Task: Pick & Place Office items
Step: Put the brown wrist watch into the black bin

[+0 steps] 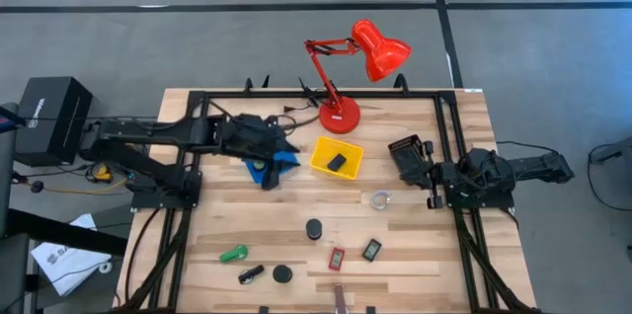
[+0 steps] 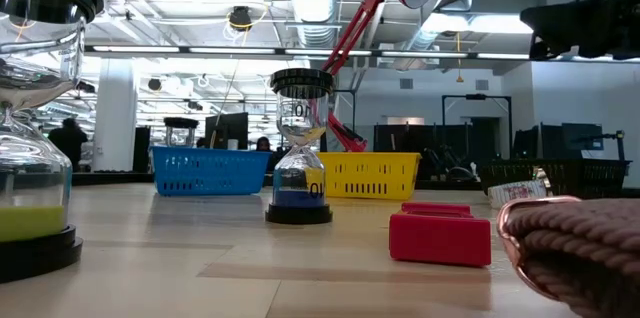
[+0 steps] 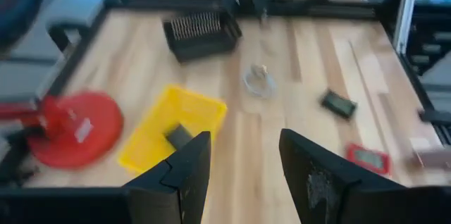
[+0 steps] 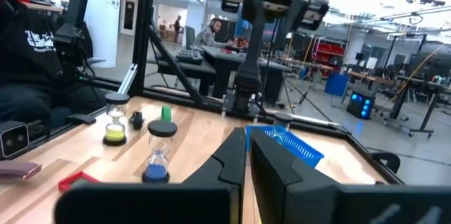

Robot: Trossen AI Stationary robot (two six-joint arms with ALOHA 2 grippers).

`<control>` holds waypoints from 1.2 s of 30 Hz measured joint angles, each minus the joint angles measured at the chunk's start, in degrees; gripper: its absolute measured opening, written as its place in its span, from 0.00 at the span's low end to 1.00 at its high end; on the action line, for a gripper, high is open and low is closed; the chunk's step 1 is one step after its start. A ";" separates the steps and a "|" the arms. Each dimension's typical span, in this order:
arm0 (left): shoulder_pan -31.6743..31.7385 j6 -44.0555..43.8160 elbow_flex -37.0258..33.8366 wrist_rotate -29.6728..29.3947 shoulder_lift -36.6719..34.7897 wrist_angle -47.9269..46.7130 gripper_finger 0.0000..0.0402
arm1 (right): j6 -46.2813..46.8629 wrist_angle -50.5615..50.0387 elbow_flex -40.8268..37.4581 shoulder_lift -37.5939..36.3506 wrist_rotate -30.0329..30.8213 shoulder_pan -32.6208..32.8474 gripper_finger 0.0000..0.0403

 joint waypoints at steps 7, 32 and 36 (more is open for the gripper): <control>-4.22 -0.50 -7.15 0.00 0.01 0.60 0.41 | 0.09 0.20 0.00 0.00 0.09 0.00 0.03; -8.62 -9.12 -26.87 -0.16 -0.27 18.95 0.41 | 1.20 8.40 0.00 0.00 -0.26 2.73 0.03; -8.62 -9.08 -26.87 -0.14 -0.27 19.81 0.41 | 0.25 10.73 0.00 0.02 -0.30 5.05 0.03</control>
